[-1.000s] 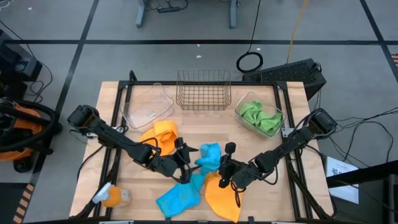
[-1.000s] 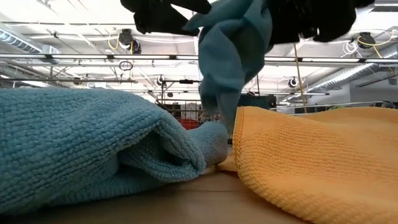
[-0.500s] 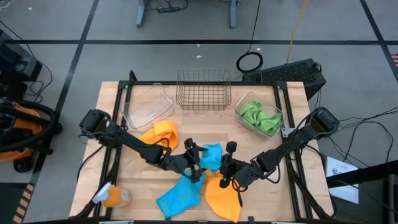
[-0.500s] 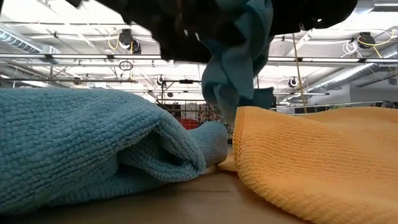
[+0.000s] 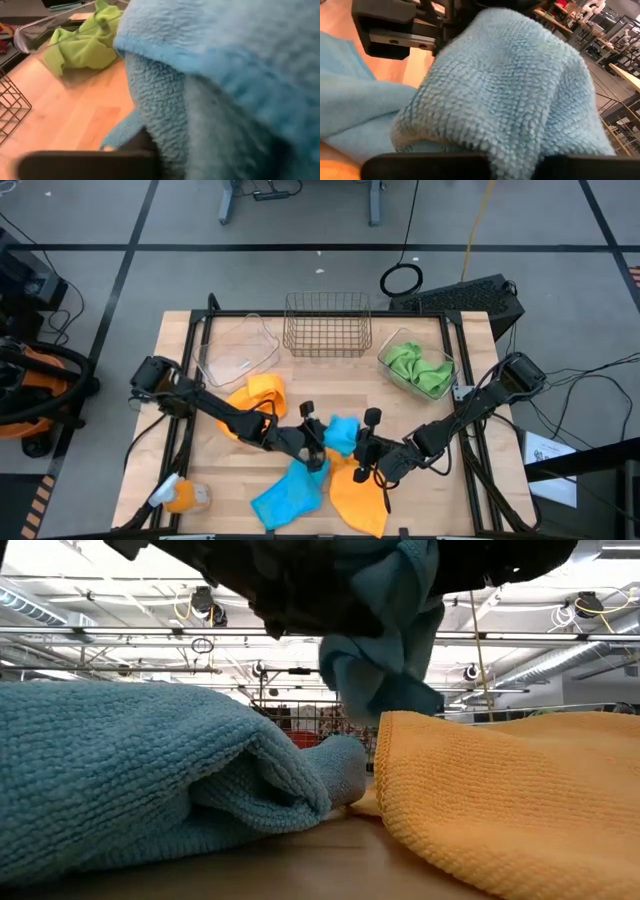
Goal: Sort microfiber towel by color & place in baskets
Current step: Put the center blue towel into the left transparent bin
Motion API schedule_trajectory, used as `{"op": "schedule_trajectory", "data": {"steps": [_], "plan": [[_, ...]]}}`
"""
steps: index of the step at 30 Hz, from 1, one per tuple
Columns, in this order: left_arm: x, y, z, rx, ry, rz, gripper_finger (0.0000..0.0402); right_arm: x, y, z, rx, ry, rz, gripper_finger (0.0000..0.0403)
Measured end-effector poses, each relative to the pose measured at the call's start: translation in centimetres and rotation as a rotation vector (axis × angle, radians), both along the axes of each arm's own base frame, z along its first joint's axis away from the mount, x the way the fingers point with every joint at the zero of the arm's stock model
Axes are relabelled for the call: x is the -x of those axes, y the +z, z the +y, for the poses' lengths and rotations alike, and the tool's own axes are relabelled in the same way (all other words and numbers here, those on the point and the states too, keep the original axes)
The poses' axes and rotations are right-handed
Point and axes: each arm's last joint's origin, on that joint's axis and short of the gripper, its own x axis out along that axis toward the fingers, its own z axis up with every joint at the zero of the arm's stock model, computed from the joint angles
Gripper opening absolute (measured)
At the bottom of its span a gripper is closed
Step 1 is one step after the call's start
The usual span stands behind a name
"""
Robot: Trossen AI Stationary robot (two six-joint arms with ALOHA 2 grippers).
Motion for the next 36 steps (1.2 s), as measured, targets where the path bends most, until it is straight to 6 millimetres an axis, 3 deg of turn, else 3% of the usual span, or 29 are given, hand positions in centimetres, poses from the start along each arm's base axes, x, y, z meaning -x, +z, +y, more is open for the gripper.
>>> {"op": "schedule_trajectory", "data": {"steps": [2,6,15,19,24,36], "plan": [[0.3,0.4,-0.2,-0.004,-0.009,-0.004,0.0022,0.0,0.1,0.0,-0.027,-0.019,-0.017,0.0022],[0.9,1.7,-0.2,-0.005,-0.018,-0.007,0.0031,0.0,0.1,0.0,-0.090,-0.028,-0.039,0.0068],[3.2,4.4,0.8,-0.034,-0.010,0.064,0.0027,0.2,-0.5,-0.1,-0.148,-0.037,0.000,0.0226],[4.7,6.1,1.5,-0.051,0.010,0.076,0.0026,0.3,-0.6,-0.1,-0.143,-0.047,0.012,0.0271],[7.4,8.3,3.1,-0.106,0.082,0.127,0.0026,0.4,-0.8,-0.2,-0.133,-0.052,0.031,0.0290],[14.0,12.1,9.2,-0.140,0.334,0.225,0.0025,0.4,-0.9,-0.3,-0.131,-0.055,0.036,0.0271]]}}
